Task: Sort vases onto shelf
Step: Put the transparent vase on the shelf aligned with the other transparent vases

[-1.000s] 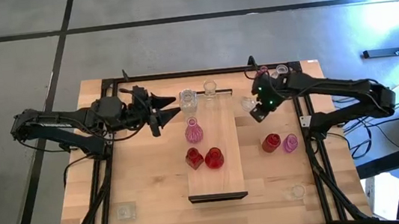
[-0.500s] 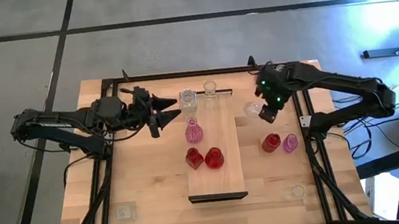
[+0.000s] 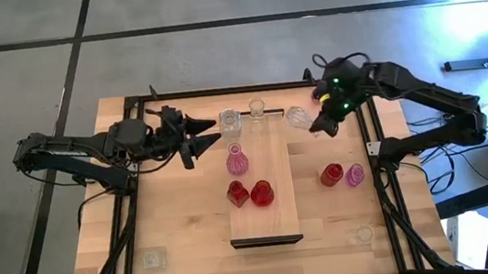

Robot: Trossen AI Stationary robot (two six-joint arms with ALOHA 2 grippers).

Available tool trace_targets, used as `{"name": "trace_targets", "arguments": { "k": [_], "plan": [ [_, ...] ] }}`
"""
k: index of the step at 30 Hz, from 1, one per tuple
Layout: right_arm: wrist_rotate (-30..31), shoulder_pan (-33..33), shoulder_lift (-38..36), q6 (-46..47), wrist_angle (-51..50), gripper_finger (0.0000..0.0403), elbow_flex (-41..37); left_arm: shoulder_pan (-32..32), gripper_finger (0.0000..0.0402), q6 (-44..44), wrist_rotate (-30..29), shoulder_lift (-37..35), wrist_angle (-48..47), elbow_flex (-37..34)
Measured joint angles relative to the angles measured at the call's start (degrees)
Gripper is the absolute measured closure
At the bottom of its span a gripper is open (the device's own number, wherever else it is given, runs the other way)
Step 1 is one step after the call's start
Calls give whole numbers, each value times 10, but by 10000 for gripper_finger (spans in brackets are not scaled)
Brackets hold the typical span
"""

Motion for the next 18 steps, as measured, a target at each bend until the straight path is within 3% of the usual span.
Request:
{"name": "trace_targets", "arguments": {
  "k": [5,9,14,18],
  "plan": [
    [-40,0,-24,37,46,349,3,0,127,0,-2,0,4,0],
    [-35,0,-29,38,30,349,3,1,127,3,-23,0,2,0],
    [31,0,-30,30,44,349,-13,1,127,3,-93,0,-32,0],
    [97,0,-60,47,93,349,-89,1,127,3,-108,0,-45,0]
  ]
}}
